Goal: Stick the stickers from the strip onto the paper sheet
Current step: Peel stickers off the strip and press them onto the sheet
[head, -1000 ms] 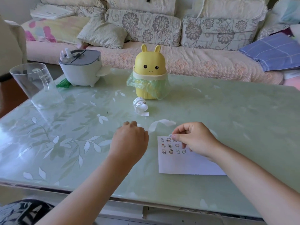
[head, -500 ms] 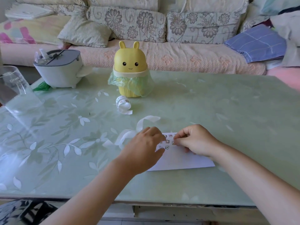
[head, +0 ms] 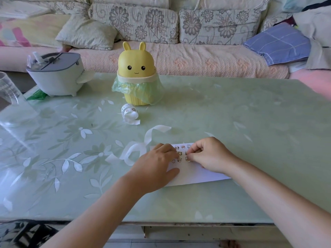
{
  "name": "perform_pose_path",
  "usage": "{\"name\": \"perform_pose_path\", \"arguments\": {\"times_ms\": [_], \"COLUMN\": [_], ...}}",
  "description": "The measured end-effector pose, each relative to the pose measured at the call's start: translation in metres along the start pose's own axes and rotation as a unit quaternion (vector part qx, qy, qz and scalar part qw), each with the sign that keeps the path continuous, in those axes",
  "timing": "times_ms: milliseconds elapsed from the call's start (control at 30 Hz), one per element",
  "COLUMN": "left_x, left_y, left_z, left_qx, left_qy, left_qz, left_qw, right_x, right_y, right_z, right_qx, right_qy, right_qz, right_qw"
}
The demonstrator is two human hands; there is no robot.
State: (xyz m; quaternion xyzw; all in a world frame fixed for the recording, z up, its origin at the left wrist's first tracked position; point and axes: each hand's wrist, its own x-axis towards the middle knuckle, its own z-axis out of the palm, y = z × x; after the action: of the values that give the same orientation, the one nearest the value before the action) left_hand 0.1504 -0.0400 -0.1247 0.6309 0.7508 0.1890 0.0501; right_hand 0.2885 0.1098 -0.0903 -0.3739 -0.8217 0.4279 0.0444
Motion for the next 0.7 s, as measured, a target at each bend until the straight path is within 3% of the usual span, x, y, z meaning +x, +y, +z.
{"name": "perform_pose_path", "arguments": {"times_ms": [300, 700], "left_x": [-0.001, -0.006], "left_y": [0.003, 0.006], "left_z": [-0.002, 0.001], "left_qx": [0.018, 0.057], "left_qy": [-0.004, 0.015], "left_qz": [0.01, 0.032], "left_qw": [1.0, 0.998], "right_x": [-0.001, -0.003], "right_y": [-0.004, -0.016], "right_z": [0.006, 0.01], "right_qx": [-0.061, -0.248], "right_qy": [0.028, 0.101], "right_qz": [0.007, 0.014], "right_qw": [0.998, 0.963]}}
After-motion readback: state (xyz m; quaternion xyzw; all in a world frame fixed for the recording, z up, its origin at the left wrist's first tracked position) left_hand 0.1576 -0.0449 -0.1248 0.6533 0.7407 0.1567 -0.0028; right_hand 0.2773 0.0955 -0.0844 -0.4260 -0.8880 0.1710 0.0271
